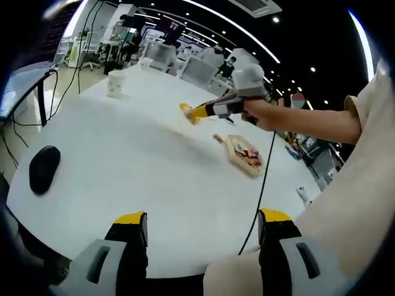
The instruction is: Place the target food into the container with the food tongs after gripping and lifting it, then release it inside without dropping or visibly crushing the food.
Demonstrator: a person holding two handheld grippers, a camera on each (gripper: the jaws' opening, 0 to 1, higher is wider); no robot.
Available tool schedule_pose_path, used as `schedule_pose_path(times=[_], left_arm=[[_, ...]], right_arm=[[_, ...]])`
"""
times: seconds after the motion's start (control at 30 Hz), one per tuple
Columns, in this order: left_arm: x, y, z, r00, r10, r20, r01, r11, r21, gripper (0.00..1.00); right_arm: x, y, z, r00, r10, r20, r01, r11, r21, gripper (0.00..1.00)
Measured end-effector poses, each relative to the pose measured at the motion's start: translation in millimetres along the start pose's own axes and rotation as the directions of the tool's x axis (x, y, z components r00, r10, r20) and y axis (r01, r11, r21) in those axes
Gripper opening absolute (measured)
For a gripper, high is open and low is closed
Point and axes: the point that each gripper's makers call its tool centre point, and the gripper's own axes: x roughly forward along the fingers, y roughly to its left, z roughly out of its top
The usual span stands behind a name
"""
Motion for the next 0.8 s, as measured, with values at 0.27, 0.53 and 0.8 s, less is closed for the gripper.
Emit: schedule_pose_path(times=[0.27, 0.53, 0.8], left_arm=[[-0.3, -8.8, -2.0, 1.000, -0.010, -0.002, 0.010, 1.000, 0.024, 0.72], [-1.6, -18.2, -0.8, 1.000, -0.026, -0.003, 0.026, 0.998, 0.054, 0.72], [-4.2, -25.4, -3.3, 1.000, -0.032, 0.000, 0.032, 0.997, 0.068, 0.72]], right_arm=[[-18.8, 8.6, 4.5, 0.999, 0.001, 0.045, -0.002, 0.999, 0.033, 0.23], [-40.2, 11.0, 6.5, 0.996, -0.020, 0.083, 0.014, 0.997, 0.073, 0.23], [-60.7, 19.2, 9.5, 0.993, -0.026, 0.114, 0.013, 0.994, 0.112, 0.23]])
